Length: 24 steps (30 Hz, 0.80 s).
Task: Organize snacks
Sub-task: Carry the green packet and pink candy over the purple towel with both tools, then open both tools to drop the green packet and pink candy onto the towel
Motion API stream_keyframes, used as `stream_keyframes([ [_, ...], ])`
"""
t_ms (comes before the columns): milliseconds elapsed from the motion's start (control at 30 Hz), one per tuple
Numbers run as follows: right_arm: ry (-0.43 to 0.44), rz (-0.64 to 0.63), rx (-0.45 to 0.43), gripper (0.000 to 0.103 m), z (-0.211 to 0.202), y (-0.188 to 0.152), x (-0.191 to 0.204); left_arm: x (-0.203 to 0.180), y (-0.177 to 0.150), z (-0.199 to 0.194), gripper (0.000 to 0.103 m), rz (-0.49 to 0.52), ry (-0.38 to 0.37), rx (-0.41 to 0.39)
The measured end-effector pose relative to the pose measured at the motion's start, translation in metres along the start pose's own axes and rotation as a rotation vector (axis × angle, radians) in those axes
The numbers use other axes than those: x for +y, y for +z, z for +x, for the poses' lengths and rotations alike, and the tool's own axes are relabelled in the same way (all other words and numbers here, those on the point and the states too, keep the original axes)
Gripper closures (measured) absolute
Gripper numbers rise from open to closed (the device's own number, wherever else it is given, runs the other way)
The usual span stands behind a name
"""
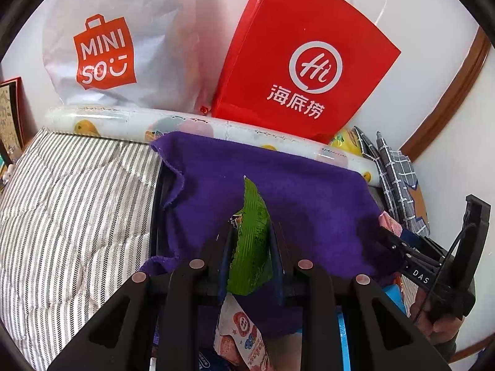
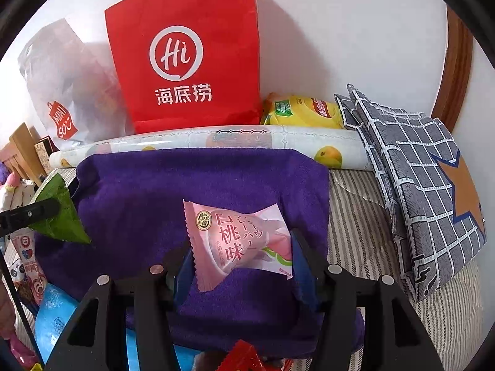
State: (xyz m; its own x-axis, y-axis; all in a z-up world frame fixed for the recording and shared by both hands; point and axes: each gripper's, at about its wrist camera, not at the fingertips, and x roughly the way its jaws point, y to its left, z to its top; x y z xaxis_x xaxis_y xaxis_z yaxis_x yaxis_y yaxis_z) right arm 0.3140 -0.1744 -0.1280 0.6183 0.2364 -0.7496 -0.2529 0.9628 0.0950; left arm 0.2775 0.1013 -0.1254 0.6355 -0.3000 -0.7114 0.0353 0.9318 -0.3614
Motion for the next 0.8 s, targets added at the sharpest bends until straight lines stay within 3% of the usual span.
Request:
stream_keyframes([
  [800,-0.013,-0.013,0.003,0.047,0.0011,-0.0012,0.0029,-0.0069,-0.0027,0.0027,0.08,0.028,-0.012,0.012],
])
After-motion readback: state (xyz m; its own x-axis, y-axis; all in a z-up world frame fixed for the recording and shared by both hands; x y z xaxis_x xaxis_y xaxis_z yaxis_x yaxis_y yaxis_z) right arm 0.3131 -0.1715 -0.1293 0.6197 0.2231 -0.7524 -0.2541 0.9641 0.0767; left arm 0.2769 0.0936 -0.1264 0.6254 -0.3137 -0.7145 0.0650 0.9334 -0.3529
